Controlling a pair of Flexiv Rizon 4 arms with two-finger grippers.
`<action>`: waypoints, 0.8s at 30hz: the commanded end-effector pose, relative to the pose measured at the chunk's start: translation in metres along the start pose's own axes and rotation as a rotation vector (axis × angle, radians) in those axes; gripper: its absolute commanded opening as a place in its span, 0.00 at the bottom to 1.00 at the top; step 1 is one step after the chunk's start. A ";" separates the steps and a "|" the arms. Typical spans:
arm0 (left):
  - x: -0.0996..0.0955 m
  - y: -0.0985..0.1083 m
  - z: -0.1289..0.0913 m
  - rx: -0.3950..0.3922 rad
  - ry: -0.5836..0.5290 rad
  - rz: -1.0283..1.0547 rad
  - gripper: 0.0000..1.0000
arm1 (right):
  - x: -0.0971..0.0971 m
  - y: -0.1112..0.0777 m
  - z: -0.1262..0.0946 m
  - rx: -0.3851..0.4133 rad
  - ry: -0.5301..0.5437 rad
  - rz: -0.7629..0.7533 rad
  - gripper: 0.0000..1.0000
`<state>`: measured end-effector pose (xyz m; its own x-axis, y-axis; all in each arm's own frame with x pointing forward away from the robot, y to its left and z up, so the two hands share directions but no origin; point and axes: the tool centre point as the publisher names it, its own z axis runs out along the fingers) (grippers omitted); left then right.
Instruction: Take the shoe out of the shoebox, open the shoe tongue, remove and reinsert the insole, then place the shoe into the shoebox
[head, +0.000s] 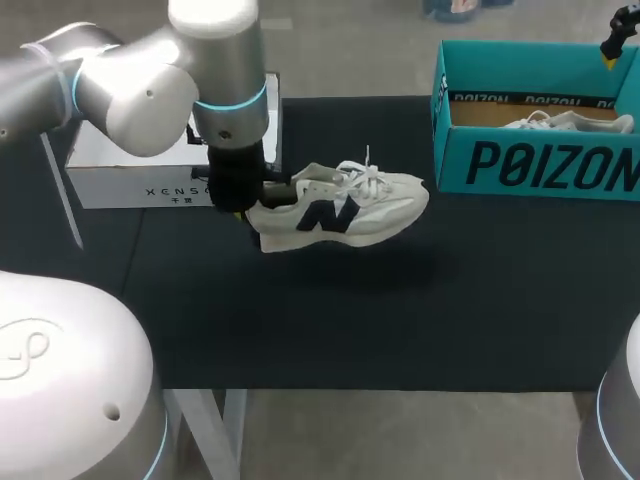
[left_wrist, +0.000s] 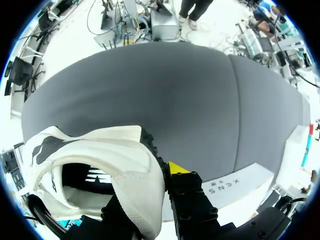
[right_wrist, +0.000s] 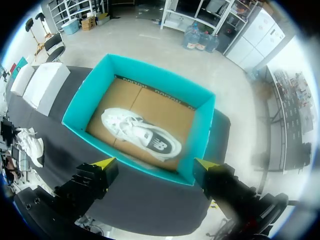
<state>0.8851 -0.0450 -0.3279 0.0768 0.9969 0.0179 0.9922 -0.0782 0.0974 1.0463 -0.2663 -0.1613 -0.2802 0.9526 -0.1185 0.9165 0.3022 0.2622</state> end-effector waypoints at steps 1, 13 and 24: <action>-0.008 -0.012 0.013 0.001 0.007 0.022 0.00 | 0.000 0.000 0.000 0.000 -0.001 0.001 1.00; -0.017 -0.039 0.050 0.026 0.104 0.008 0.00 | 0.000 0.000 0.000 0.000 -0.001 0.001 1.00; -0.028 -0.050 0.073 0.040 0.164 -0.012 0.01 | 0.000 0.000 0.000 0.000 -0.001 0.001 1.00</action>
<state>0.8381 -0.0631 -0.4005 0.0528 0.9830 0.1761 0.9962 -0.0640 0.0587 1.0463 -0.2664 -0.1613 -0.2800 0.9526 -0.1185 0.9165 0.3020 0.2622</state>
